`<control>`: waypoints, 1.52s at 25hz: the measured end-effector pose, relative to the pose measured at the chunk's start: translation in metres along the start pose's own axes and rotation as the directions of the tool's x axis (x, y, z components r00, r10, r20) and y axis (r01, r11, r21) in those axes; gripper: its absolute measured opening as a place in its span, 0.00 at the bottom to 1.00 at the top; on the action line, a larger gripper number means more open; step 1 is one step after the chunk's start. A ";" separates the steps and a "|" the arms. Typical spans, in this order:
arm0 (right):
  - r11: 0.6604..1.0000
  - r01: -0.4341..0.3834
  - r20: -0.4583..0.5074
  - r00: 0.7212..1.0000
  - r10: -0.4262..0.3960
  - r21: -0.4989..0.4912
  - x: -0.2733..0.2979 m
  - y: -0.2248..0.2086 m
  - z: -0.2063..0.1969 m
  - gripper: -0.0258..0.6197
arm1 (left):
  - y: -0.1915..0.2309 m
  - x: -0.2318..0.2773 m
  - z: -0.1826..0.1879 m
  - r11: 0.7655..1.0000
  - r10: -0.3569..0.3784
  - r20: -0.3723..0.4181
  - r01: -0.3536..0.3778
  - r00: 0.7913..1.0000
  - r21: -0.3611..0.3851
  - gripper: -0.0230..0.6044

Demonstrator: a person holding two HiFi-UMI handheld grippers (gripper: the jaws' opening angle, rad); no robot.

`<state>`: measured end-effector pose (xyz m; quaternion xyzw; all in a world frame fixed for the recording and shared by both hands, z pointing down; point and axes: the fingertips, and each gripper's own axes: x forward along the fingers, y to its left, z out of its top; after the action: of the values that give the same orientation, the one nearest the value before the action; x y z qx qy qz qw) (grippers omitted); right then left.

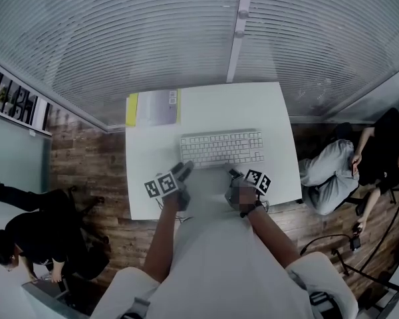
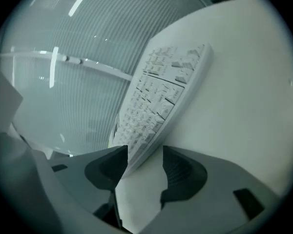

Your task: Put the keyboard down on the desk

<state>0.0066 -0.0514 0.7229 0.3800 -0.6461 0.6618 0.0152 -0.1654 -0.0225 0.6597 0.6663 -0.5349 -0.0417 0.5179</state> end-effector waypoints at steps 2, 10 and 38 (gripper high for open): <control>0.984 0.036 -0.017 0.999 -0.040 -0.173 -0.010 0.001 0.001 0.37 | -0.001 0.001 0.000 0.997 0.034 -0.016 -0.033 0.999 0.075 0.40; 0.734 0.121 0.093 0.993 -0.079 -0.668 -0.043 0.043 0.032 0.37 | -0.031 0.013 0.012 0.909 0.035 0.026 -0.043 0.999 0.415 0.40; 0.293 0.335 0.432 0.812 0.393 -0.896 -0.102 0.324 0.174 0.10 | -0.211 -0.021 0.228 0.643 -0.128 0.486 -0.300 0.864 0.704 0.11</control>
<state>-0.0027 -0.2078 0.3747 0.4635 -0.8856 -0.0081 0.0266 -0.1723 -0.1763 0.3895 0.7596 -0.6480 0.0434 0.0363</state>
